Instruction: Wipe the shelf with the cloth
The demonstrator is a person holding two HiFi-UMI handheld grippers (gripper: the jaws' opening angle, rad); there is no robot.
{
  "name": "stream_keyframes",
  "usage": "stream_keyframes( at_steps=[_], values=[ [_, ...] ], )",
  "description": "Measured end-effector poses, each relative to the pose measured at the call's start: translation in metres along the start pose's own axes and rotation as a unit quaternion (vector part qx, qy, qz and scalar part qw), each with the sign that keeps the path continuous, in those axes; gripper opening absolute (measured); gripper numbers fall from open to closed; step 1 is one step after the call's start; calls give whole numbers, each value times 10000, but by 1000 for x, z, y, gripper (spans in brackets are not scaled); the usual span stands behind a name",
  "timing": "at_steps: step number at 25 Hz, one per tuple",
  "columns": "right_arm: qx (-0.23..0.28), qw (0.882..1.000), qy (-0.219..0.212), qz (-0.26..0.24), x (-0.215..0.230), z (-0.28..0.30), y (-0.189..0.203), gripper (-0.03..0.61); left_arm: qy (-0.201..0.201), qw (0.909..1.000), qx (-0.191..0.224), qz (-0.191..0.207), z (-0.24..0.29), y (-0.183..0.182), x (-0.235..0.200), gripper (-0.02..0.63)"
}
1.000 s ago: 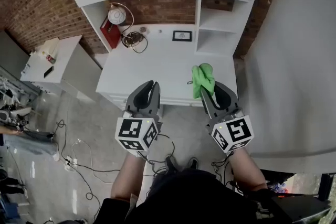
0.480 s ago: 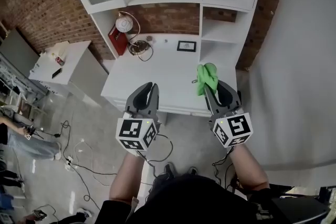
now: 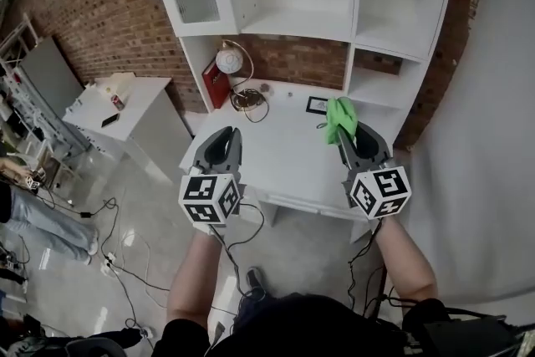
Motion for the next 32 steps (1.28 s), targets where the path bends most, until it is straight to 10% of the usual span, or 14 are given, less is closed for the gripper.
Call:
stream_keyframes(
  at_steps=[18,32],
  values=[
    [-106,9975,571,-394,-73,185,-28,96,1099,9939,69,-15,90,2,-159,46],
    [-63,9981,571,-202,-36,258,-27,95,1443,9895,-23,-124,181,7,-181,46]
  ],
)
Point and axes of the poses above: the fingertips, and each gripper's own axes: z forward along the fingers, x to its right, y out of its underside, the point moved 3 cm from there along -z, backward along the fingers, and after that the axes turned 9 degrees about -x, right-handed, at the moved point
